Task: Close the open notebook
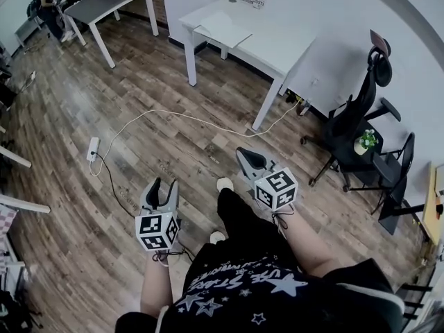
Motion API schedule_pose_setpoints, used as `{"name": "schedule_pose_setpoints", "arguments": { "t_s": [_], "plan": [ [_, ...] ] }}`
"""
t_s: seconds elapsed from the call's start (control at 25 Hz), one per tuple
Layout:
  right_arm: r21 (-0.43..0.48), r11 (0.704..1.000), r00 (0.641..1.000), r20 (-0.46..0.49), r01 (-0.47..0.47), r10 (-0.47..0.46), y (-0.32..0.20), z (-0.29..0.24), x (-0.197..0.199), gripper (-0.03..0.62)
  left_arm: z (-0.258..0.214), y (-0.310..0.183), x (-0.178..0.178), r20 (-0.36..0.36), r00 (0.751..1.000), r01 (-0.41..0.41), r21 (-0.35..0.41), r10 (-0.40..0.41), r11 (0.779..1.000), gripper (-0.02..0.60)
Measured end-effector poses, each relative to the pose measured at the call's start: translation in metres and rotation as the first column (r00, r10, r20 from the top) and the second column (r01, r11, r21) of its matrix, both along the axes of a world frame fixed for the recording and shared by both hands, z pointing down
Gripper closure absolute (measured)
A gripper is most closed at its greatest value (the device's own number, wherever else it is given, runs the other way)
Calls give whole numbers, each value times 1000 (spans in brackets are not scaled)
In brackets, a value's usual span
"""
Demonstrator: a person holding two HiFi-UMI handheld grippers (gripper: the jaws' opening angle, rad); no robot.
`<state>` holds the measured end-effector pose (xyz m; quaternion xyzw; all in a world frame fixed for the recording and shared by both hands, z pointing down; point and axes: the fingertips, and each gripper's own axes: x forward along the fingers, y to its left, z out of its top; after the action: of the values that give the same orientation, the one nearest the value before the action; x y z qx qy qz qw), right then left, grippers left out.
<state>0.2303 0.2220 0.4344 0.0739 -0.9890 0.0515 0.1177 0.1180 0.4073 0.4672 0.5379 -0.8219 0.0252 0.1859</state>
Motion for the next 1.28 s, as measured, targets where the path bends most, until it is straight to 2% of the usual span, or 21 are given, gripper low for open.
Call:
{"name": "schedule_pose_setpoints", "arguments": {
  "t_s": [0.16, 0.28, 0.48, 0.96, 1.28],
  "plan": [
    [-14, 1000, 1000, 10, -1, 1, -22, 6, -24, 591, 4, -18, -17, -21, 1000, 3, 4, -3, 1000, 300],
    [-30, 1000, 1000, 18, -5, 6, -50, 8, -50, 590, 7, -35, -34, -27, 1000, 4, -13, -5, 1000, 276],
    [-54, 998, 999, 39, -19, 21, -111, 8, -97, 591, 13, -80, -76, -35, 999, 18, -39, -19, 999, 268],
    [-103, 994, 998, 41, -34, 39, -269, 13, -200, 591, 7, -237, -184, -72, 997, 28, -45, -31, 999, 261],
    [-111, 993, 998, 38, -45, 50, -348, 15, -248, 591, 4, -324, -247, -85, 996, 33, -28, -36, 999, 259]
  ]
}}
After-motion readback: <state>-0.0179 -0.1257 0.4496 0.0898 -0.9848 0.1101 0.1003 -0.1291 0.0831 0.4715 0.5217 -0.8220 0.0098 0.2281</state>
